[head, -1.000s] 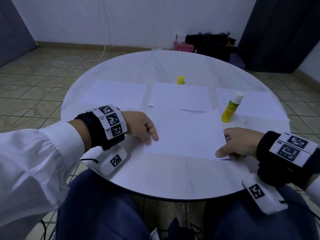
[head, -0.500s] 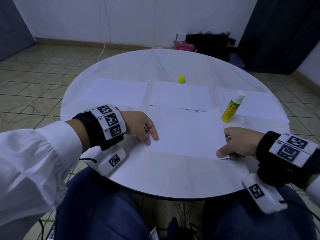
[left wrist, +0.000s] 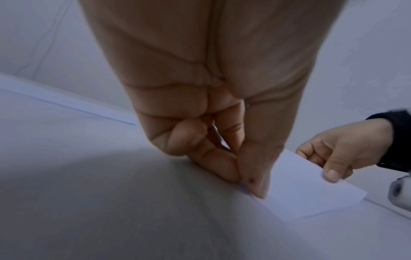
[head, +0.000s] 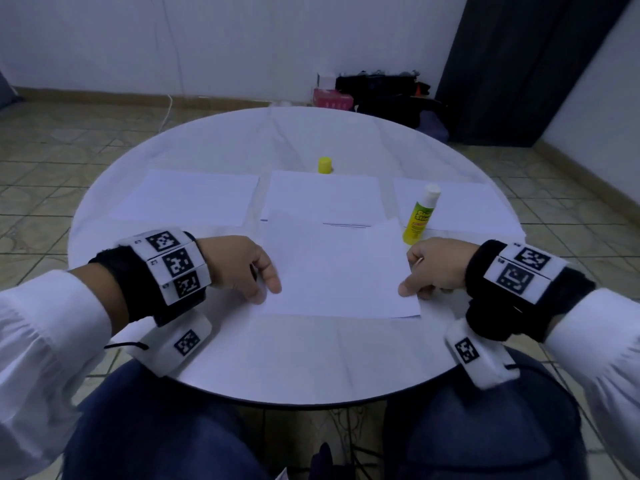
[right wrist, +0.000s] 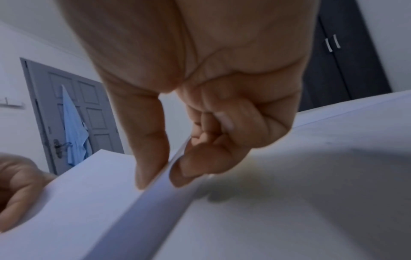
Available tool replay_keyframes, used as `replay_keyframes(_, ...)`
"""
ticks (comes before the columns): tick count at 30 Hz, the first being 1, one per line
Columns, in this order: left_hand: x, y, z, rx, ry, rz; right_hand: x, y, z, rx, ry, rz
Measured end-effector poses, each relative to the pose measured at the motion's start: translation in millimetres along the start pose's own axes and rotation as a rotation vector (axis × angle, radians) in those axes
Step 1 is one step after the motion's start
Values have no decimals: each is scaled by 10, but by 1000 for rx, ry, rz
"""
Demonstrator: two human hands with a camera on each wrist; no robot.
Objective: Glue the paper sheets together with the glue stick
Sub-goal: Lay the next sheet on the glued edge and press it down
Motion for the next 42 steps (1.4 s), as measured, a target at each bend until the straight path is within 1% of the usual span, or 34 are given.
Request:
replay_keyframes(10, 16, -5, 19, -11, 25, 3, 70, -6, 23, -26, 154, -26)
replay_keyframes(31, 21, -42, 51, 8, 13, 10, 61, 17, -1, -15, 179, -40)
replay_keyframes(35, 25, -51, 29, -5, 5, 15, 75, 39, 40, 4, 204, -75)
replay_keyframes(38, 20, -63, 3, -23, -74, 9, 60, 52, 12, 21, 245, -111)
replay_keyframes(40, 8, -63, 4, -45, -80, 26, 47, 50, -6, -11, 234, -87)
replay_keyframes(42, -16, -46, 4, -85, -84, 59, 32, 47, -3, -36, 259, -17)
Point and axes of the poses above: each hand's wrist, its own y-axis away from the middle knuckle, its own x-axis out of the palm, z = x × y, the point moved 2 cm from there along -y, towards the middle knuckle, and after that the axes turned 11 degrees about -y, right-handed, at the moved point
